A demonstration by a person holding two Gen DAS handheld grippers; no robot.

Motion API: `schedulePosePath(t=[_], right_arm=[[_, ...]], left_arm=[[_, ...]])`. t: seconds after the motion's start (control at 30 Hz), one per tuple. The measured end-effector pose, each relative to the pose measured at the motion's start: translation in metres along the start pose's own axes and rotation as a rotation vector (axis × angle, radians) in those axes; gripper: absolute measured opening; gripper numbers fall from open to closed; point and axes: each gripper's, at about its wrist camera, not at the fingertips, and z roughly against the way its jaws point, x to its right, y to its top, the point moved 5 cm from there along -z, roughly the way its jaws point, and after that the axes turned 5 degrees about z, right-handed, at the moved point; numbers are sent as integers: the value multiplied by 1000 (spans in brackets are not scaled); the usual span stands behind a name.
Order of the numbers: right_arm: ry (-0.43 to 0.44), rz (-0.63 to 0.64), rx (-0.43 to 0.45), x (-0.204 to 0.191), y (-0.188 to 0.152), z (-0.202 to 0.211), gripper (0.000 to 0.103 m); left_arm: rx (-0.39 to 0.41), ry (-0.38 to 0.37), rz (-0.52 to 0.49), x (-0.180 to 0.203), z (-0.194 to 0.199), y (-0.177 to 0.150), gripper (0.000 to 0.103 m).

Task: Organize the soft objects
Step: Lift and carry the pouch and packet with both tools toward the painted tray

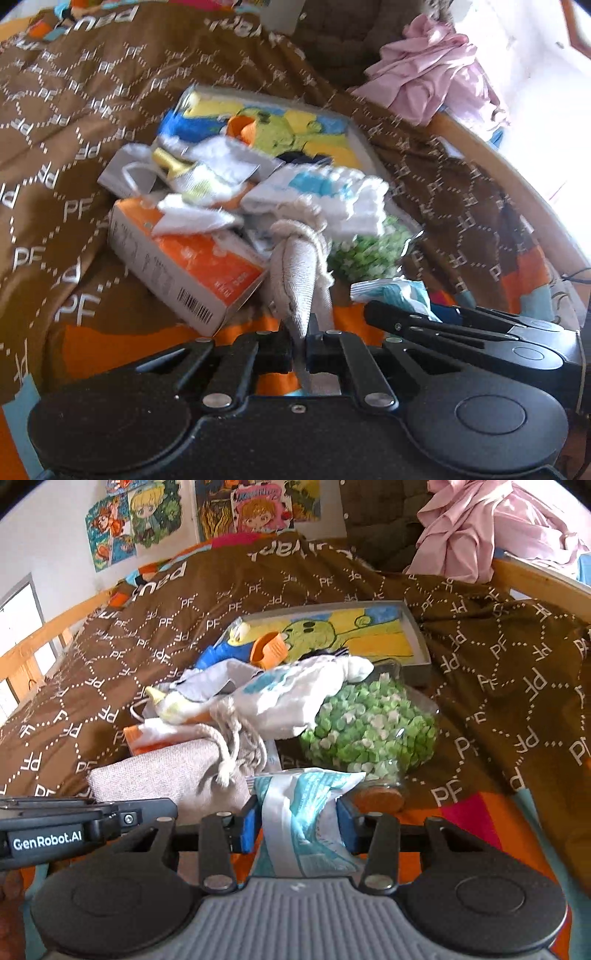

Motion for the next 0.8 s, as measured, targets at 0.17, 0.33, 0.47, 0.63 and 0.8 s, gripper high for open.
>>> schedulePosePath(t=[0.17, 0.33, 0.47, 0.63, 0.8], right_arm=[[2, 2, 18, 0, 1, 1, 47], [15, 15, 66, -3, 5, 7, 47], [25, 40, 101, -8, 8, 11, 48], [24, 61, 155, -11, 12, 19, 48], [22, 97, 218, -12, 29, 24, 48]], left_arm=[[57, 25, -9, 1, 7, 3, 4], [149, 47, -17, 2, 19, 12, 3], [220, 58, -35, 3, 28, 16, 2], [303, 47, -58, 6, 40, 21, 2], [390, 32, -87, 12, 52, 25, 2]])
